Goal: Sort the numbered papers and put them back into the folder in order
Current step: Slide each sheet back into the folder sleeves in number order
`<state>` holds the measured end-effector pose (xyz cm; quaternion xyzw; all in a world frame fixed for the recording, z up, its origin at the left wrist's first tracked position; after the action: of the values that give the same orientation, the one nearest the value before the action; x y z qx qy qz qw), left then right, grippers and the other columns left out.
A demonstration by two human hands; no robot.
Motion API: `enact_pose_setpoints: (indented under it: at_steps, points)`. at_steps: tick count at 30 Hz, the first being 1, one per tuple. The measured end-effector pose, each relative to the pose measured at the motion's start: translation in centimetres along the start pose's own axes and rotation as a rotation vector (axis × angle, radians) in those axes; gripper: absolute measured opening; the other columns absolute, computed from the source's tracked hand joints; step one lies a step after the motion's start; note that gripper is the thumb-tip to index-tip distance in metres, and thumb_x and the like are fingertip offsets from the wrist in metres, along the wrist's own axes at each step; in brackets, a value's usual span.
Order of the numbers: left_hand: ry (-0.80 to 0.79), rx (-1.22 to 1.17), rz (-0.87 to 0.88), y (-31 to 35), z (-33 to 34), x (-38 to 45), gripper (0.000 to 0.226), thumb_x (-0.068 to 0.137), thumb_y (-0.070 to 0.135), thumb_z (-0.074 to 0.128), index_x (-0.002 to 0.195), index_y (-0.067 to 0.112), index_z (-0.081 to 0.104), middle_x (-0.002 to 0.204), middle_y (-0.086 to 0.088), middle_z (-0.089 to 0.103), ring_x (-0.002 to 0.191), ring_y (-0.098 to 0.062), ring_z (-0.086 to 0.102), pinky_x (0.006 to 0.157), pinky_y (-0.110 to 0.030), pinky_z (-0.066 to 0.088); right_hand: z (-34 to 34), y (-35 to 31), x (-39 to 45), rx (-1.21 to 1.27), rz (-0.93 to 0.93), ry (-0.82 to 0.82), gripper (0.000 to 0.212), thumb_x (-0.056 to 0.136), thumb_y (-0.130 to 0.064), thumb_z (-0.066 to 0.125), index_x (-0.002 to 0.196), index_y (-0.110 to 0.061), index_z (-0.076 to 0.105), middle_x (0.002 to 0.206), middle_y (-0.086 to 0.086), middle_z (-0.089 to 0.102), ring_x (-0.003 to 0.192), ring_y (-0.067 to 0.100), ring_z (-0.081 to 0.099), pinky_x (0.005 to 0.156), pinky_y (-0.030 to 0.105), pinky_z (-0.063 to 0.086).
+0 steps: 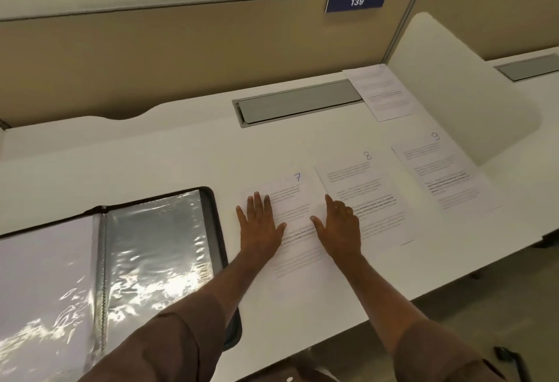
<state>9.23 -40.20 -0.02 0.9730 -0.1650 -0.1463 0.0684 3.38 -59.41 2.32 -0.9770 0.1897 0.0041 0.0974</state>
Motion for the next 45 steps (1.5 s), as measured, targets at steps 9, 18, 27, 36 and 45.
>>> enact_pose_setpoints:
  at_steps: [9, 18, 27, 36, 45]
  points:
    - [0.014, -0.033, 0.051, 2.6, -0.7, 4.9, 0.081, 0.103, 0.061, 0.021, 0.159, 0.014, -0.014, 0.166, -0.009, -0.024, 0.153, -0.027, -0.022, 0.123, -0.052, -0.012, 0.5, 1.7, 5.6, 0.016, -0.064, 0.010, 0.069, 0.097, -0.054, 0.053, 0.151, -0.012, 0.041, 0.151, 0.017, 0.046, 0.141, 0.036, 0.041, 0.116, 0.051, 0.034]
    - [0.061, -0.021, 0.166, 10.0, -3.4, 15.5, 0.092, 0.084, 0.067, -0.013, 0.159, 0.014, -0.012, 0.166, -0.012, -0.020, 0.153, -0.030, -0.019, 0.124, -0.052, -0.008, -1.5, 6.9, 15.0, 0.052, -0.009, 0.035, 0.070, 0.100, -0.054, 0.046, 0.155, -0.013, 0.035, 0.162, 0.018, 0.030, 0.151, 0.036, 0.025, 0.124, 0.049, 0.019]
    - [0.099, -0.026, 0.274, 19.1, -5.6, 29.3, 0.095, 0.082, 0.069, -0.015, 0.159, 0.014, -0.009, 0.167, -0.011, -0.016, 0.154, -0.029, -0.017, 0.124, -0.049, -0.012, -3.3, 15.1, 28.4, 0.047, 0.113, 0.117, 0.070, 0.100, -0.058, 0.042, 0.156, -0.015, 0.035, 0.163, 0.016, 0.029, 0.151, 0.036, 0.025, 0.123, 0.050, 0.020]
    - [0.216, -0.253, 0.248, 27.3, -6.0, 41.7, 0.086, 0.094, 0.064, 0.002, 0.161, 0.012, 0.008, 0.169, -0.009, 0.010, 0.156, -0.024, 0.000, 0.124, -0.042, -0.012, -5.0, 23.4, 41.7, 0.047, 0.239, 0.270, 0.066, 0.100, -0.053, 0.046, 0.151, -0.010, 0.040, 0.155, 0.023, 0.039, 0.142, 0.040, 0.039, 0.118, 0.053, 0.030]
    - [0.282, -0.258, 0.223, 31.7, -4.3, 45.7, 0.079, 0.098, 0.060, 0.025, 0.159, 0.011, 0.020, 0.163, -0.016, 0.028, 0.155, -0.034, 0.012, 0.125, -0.052, -0.002, -4.8, 27.8, 47.7, 0.082, 0.403, 0.221, 0.071, 0.097, -0.056, 0.051, 0.147, -0.006, 0.042, 0.144, 0.025, 0.049, 0.130, 0.042, 0.047, 0.108, 0.053, 0.040]
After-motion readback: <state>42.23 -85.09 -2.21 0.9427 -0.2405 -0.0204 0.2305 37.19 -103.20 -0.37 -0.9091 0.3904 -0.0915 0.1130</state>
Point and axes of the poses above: each hand's wrist, its own x-axis towards the middle knuckle, its own z-axis out of the palm, y = z × x, the point moved 3 cm from there along x, towards the middle knuckle
